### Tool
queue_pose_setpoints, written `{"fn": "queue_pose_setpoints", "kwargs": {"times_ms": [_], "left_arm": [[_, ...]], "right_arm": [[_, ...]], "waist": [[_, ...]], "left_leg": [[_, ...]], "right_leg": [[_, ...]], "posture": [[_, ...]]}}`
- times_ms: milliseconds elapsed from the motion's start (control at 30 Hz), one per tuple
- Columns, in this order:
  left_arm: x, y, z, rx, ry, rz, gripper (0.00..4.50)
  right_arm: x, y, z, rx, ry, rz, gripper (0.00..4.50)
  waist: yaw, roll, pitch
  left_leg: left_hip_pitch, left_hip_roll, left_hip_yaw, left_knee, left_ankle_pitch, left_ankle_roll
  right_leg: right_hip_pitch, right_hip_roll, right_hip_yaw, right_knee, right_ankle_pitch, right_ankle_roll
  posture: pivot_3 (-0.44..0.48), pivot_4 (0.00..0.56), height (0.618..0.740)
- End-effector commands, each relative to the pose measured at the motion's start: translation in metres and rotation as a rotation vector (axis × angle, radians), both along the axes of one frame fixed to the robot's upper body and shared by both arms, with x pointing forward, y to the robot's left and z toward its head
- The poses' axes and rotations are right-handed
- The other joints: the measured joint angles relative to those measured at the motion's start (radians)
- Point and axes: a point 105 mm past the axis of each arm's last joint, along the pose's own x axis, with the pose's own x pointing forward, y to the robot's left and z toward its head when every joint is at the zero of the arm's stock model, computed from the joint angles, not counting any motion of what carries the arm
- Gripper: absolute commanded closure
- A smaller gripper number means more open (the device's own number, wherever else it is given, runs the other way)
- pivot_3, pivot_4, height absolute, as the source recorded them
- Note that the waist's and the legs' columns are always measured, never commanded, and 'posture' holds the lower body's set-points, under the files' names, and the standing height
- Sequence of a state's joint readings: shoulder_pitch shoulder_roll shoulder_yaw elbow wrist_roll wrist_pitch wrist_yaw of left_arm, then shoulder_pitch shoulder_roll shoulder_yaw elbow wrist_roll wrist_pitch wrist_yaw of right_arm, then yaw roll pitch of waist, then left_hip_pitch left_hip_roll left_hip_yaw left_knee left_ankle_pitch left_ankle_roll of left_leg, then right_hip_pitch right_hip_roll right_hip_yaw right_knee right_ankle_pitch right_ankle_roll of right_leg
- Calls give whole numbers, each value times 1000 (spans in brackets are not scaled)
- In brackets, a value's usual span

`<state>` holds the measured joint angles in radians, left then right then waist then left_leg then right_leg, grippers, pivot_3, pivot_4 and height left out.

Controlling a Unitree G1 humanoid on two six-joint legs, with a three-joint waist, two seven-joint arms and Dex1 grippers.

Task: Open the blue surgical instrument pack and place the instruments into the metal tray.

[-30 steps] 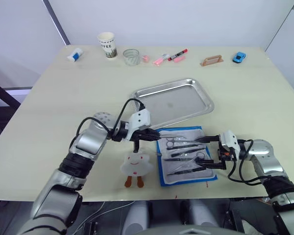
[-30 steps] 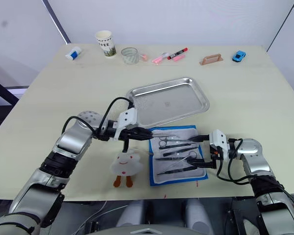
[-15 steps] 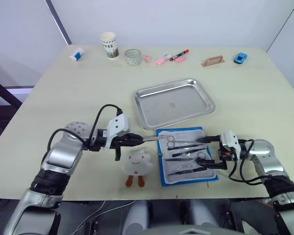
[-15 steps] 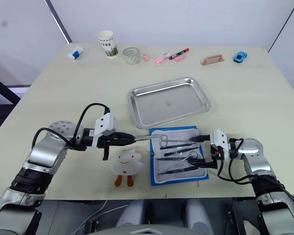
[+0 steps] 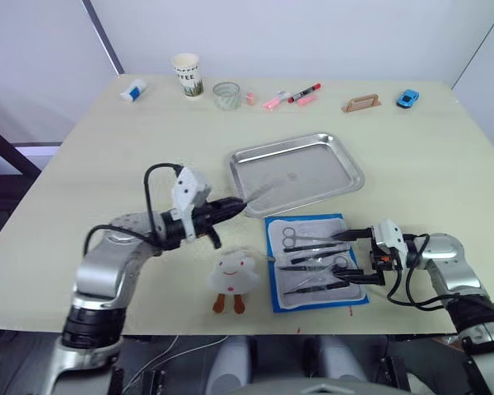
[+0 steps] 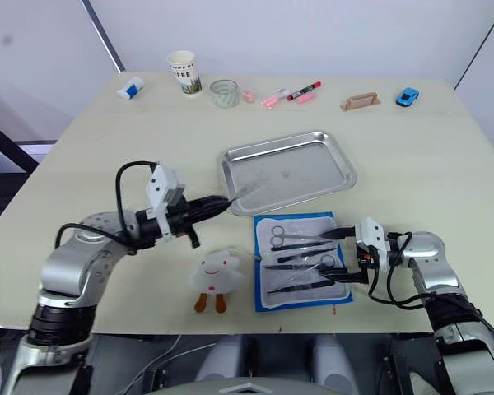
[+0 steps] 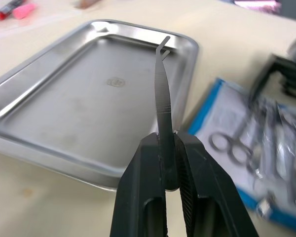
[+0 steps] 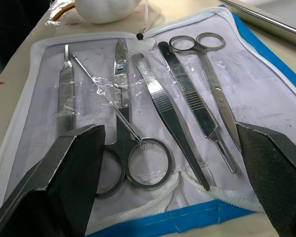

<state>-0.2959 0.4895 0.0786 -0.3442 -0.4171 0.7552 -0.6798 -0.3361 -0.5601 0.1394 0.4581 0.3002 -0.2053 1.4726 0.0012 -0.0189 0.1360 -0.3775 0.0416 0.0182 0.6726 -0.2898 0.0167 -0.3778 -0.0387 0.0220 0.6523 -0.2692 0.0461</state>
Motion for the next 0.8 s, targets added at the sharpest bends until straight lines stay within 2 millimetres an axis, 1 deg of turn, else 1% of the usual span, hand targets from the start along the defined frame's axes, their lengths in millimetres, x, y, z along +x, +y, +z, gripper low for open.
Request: {"fn": "queue_pose_setpoints", "kwargs": {"times_ms": [33,133,167,267,333,467,567,600,700,800], "left_arm": [[16,-9,18,-70,-47,227,4427],[24,-17,19,-121,-26,344,4427],[28,-17,16,-127,-8,413,4427],[36,-25,11,-164,46,520,4427],[38,-29,8,-177,73,544,4427],[51,-30,7,-169,71,615,4427],[57,-30,2,-166,99,663,4427],[59,-32,1,-165,105,667,4427],[64,-39,-4,-169,129,671,4427],[69,-47,-4,-188,136,673,4427]], "right_arm": [[-10,-11,-18,-61,90,-5,0],[-11,-12,-17,-67,93,-2,0],[-11,-13,-17,-68,94,-2,0],[-12,-14,-16,-71,98,1,0],[-12,-14,-16,-77,99,6,0],[-12,-13,-16,-76,102,7,0],[-11,-13,-15,-77,102,11,0],[-11,-13,-15,-77,102,11,0],[-11,-13,-15,-76,103,10,0],[-11,-12,-15,-77,103,11,0]], "waist": [[6,-1,0],[11,-1,-1],[11,-1,-1],[14,-1,-1],[14,-2,-1],[12,-1,-1],[13,-1,-1],[13,-1,-1],[14,-2,-1],[13,-2,-1]], "left_leg": [[0,0,0,0,0,0],[0,-1,0,0,0,0],[0,-1,0,0,0,0],[0,-1,-1,0,0,0],[0,-2,-1,1,0,0],[0,-3,-1,1,0,-1],[0,-3,-1,1,1,-1],[0,-3,-1,1,2,-4],[-1,-3,-1,1,3,-5],[-1,-3,-1,1,3,-5]], "right_leg": [[0,-1,0,0,0,0],[0,-1,0,0,0,0],[0,-1,0,0,0,0],[0,-1,0,0,0,0],[1,-2,0,0,0,0],[1,-2,-1,0,0,0],[1,-2,-1,0,0,0],[1,-2,-1,0,0,0],[1,-2,-1,-1,0,0],[1,-2,-1,-1,0,0]], "posture": [[0,150,740],[0,150,740],[0,150,740],[0,150,740],[0,150,740],[0,150,740],[0,150,740],[0,150,740],[0,150,740],[0,150,740]]}}
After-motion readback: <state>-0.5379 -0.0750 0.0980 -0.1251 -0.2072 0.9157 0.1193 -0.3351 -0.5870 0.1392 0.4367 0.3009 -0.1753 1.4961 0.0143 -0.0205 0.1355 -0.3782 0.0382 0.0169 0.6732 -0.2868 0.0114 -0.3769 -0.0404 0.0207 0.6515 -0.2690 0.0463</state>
